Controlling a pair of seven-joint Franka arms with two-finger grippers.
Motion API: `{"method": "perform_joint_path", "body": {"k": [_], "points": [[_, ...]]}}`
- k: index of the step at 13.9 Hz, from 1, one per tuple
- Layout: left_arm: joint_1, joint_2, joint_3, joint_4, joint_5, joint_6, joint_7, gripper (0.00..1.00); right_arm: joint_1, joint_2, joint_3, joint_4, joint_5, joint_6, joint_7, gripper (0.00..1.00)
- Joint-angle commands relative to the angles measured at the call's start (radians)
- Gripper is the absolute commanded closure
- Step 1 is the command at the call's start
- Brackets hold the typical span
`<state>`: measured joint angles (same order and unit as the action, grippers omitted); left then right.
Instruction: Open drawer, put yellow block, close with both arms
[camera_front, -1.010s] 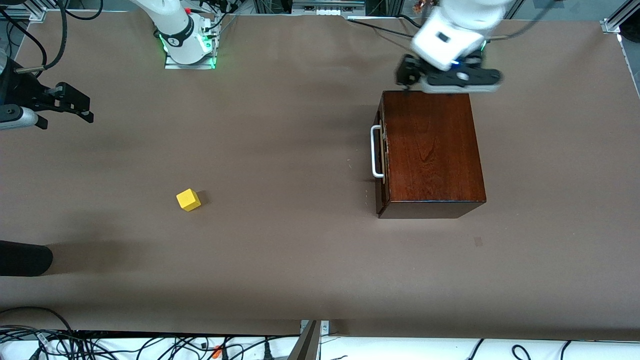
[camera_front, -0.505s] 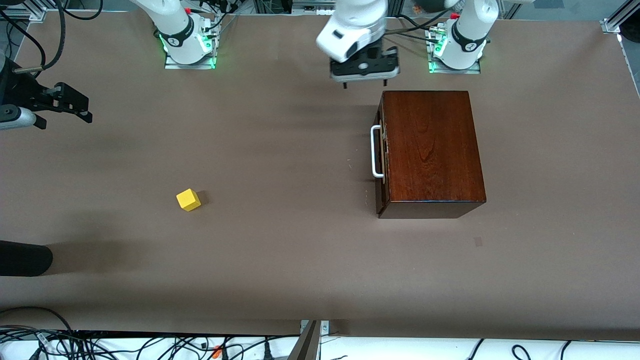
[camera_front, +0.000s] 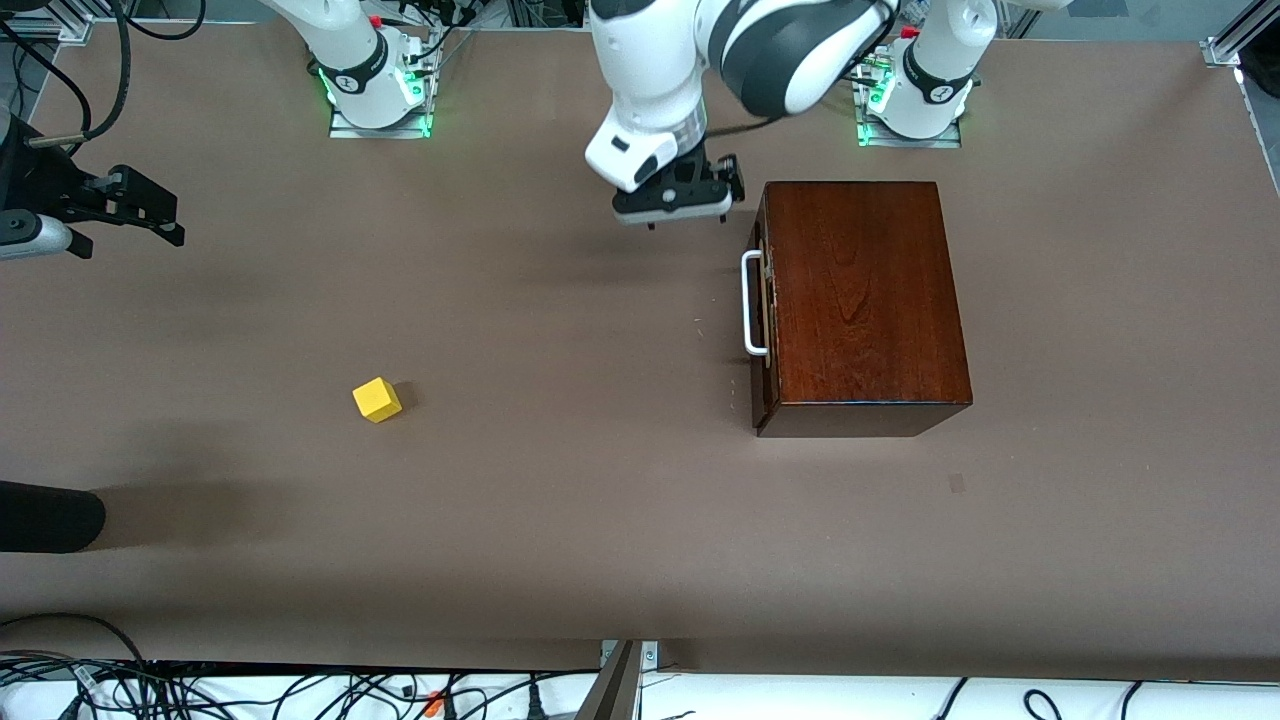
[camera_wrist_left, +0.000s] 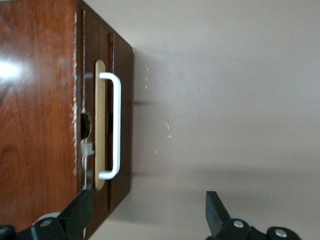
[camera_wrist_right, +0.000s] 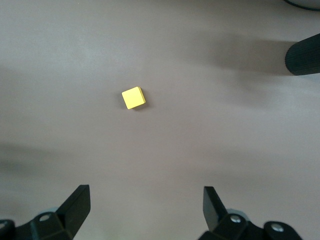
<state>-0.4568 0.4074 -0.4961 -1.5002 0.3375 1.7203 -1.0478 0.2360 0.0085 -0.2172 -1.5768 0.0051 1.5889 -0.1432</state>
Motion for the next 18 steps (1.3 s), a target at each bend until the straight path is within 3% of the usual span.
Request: {"method": "perform_joint_path", "body": {"k": [1,6,14,18], "points": [[-0.013,0.082,0.008,0.041,0.066,0.021,-0.012,0.00,-0.007,-0.001,0.006,-0.002,-0.002,0.005,0.008,0.00],[0.006,0.119,0.011,0.006,0.103,0.035,0.012,0.00,-0.007,-0.002,0.006,-0.002,-0.002,0.005,0.008,0.00],[0.050,0.120,0.014,-0.126,0.164,0.105,0.042,0.00,-0.007,-0.002,0.004,-0.002,-0.002,0.005,0.008,0.00],[0.052,0.149,0.014,-0.132,0.196,0.116,0.042,0.00,-0.007,-0.001,0.006,-0.002,-0.002,0.005,0.008,0.00]]}}
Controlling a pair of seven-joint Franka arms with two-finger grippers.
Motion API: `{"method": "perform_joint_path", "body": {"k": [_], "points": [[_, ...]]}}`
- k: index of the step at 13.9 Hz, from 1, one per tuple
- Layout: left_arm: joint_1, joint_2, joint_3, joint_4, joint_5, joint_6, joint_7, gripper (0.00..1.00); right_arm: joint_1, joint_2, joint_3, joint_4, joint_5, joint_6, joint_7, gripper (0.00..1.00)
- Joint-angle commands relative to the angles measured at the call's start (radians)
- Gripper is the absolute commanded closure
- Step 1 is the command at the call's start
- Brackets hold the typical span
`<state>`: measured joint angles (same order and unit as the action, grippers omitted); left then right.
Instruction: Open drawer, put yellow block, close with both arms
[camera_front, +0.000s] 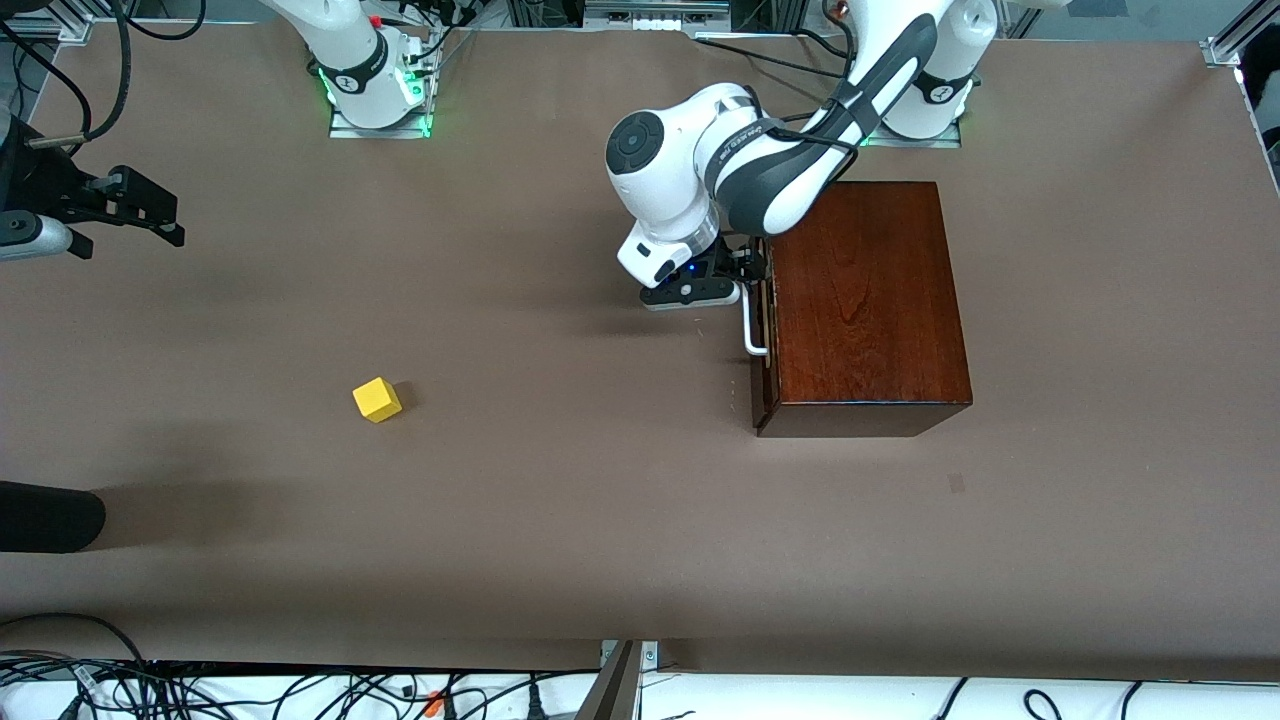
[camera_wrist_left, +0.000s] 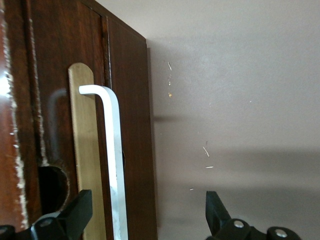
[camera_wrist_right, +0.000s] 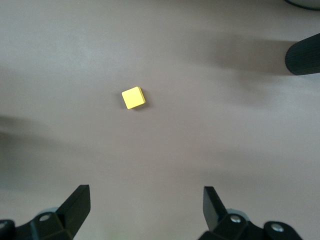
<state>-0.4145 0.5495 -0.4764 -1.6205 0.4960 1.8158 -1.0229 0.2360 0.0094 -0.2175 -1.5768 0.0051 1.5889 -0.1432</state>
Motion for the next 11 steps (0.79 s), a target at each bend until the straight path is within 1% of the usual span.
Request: {"method": "perform_joint_path", "body": {"k": [1,11], "points": [[0.011,0.015,-0.005,-0.010,0.042,0.025,0.017,0.00,-0.007,-0.002,0.004,-0.002,-0.002,0.005,0.008,0.00],[0.026,0.076,-0.002,-0.001,0.095,0.063,0.001,0.00,-0.007,-0.002,0.004,-0.002,-0.002,0.005,0.008,0.00]]}}
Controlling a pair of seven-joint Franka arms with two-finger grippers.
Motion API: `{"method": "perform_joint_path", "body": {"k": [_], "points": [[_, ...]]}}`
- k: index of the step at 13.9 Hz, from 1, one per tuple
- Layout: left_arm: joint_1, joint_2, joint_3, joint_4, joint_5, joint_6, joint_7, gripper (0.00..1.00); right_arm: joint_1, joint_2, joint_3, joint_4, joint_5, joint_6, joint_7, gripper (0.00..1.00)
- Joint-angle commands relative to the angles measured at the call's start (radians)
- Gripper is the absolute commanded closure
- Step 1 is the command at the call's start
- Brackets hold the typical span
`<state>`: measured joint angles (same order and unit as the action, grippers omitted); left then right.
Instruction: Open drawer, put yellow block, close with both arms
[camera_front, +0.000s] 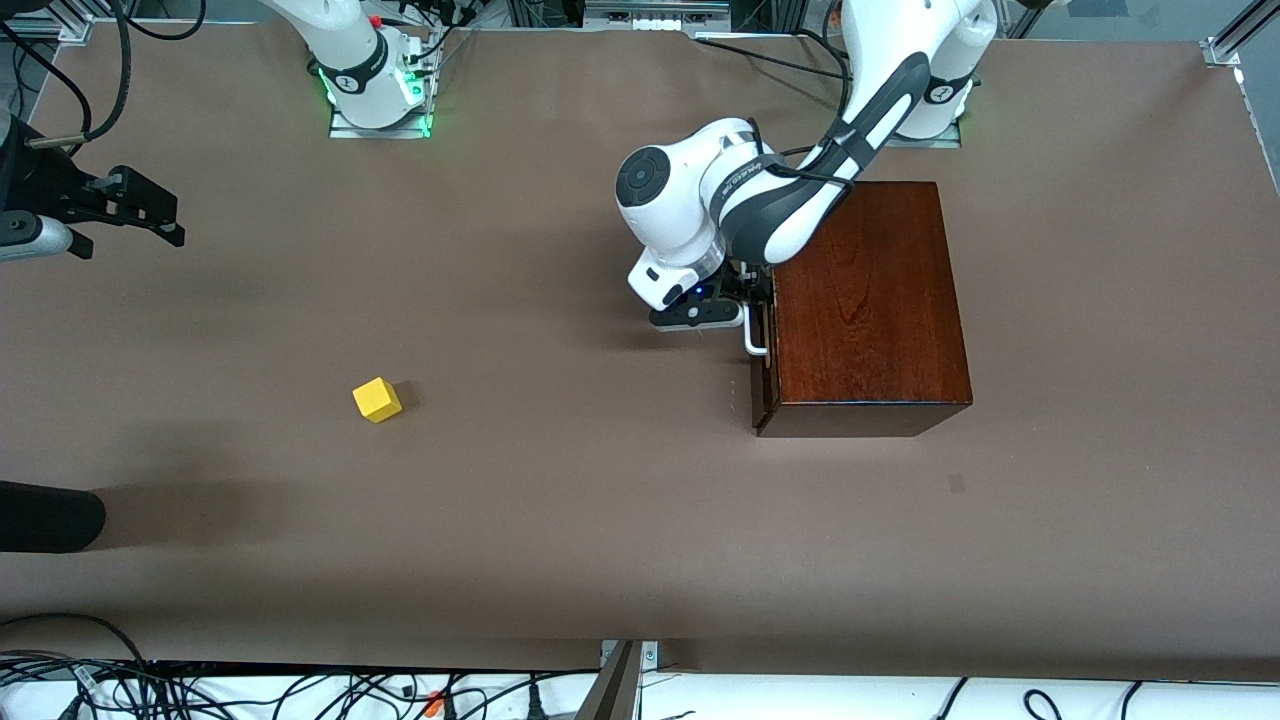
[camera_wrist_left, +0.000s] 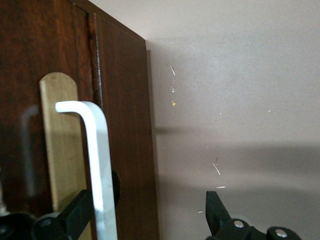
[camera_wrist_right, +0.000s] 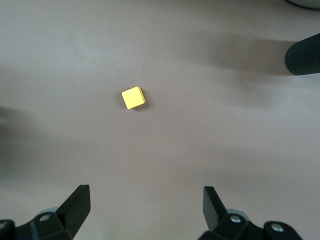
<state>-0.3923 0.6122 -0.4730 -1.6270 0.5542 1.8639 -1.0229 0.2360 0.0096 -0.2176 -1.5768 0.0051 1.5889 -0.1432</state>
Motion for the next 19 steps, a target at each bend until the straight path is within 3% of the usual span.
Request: {"method": "perform_joint_path", "body": {"k": [1,9,19], "points": [[0.004,0.017,-0.004,0.007,0.036,0.017,0.001,0.00,-0.007,-0.002,0.004,-0.002,-0.002,0.005,0.008,0.00],[0.003,0.037,-0.003,0.018,0.033,0.089,-0.017,0.00,-0.006,0.000,-0.002,-0.002,-0.002,0.005,0.008,0.00],[-0.011,0.061,-0.006,0.061,0.015,0.090,-0.042,0.00,-0.006,0.000,-0.002,-0.002,-0.002,0.005,0.008,0.00]]}}
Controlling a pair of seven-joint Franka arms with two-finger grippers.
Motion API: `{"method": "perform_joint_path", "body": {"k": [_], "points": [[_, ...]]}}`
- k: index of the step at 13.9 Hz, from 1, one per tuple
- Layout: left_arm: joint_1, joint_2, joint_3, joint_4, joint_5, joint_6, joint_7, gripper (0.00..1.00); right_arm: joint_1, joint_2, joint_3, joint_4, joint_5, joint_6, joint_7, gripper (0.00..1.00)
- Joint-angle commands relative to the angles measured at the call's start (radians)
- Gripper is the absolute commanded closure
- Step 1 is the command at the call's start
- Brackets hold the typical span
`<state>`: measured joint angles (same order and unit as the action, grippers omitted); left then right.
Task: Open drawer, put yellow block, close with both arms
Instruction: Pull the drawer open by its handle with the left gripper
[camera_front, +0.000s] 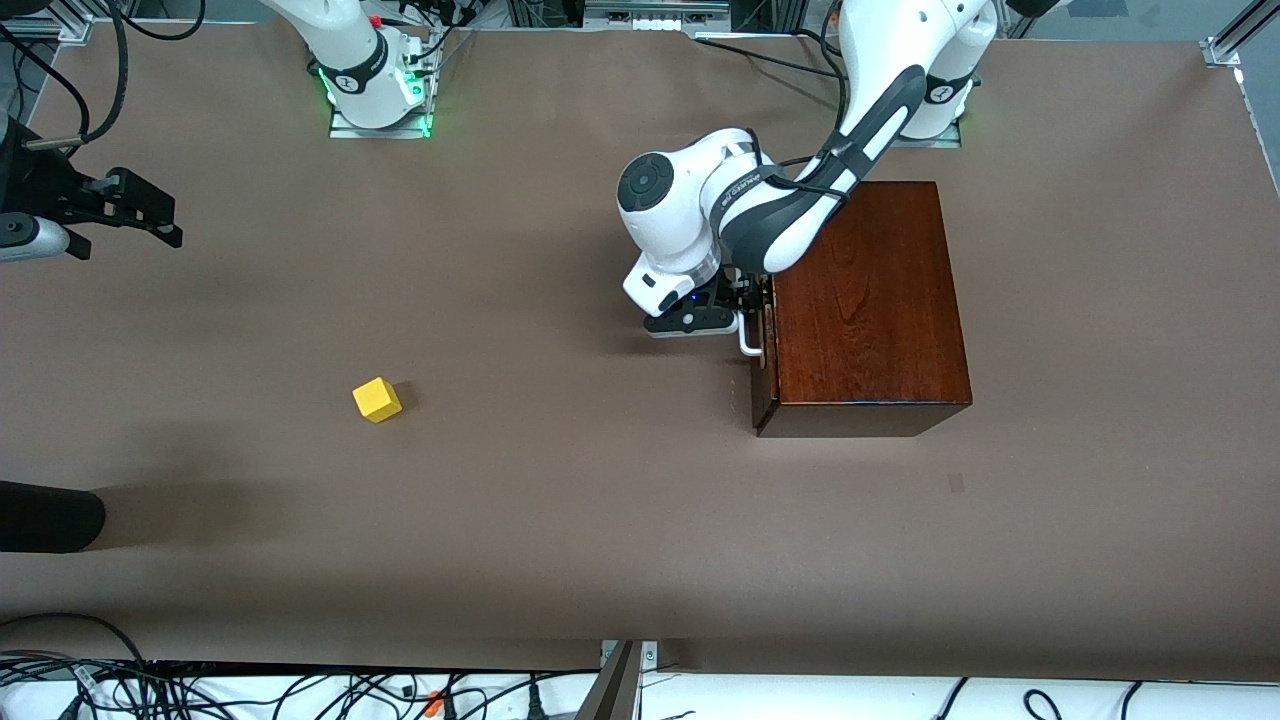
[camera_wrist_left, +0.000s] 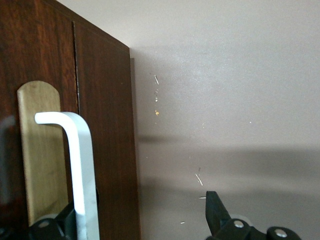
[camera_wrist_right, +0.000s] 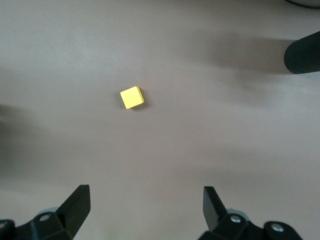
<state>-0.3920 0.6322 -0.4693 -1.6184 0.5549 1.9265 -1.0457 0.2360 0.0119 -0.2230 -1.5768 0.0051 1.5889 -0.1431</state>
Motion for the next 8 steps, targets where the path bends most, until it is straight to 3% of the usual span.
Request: {"method": "perform_joint_path", "body": {"k": [1,8], "points": [[-0.018,0.043,-0.009,0.054,0.013,0.029,-0.020,0.00,-0.006,-0.003,0.004,-0.002,-0.002,0.005,0.008,0.00],[-0.059,0.073,-0.009,0.118,-0.010,0.028,-0.049,0.00,-0.007,-0.003,0.004,-0.002,-0.002,0.005,0.008,0.00]]}}
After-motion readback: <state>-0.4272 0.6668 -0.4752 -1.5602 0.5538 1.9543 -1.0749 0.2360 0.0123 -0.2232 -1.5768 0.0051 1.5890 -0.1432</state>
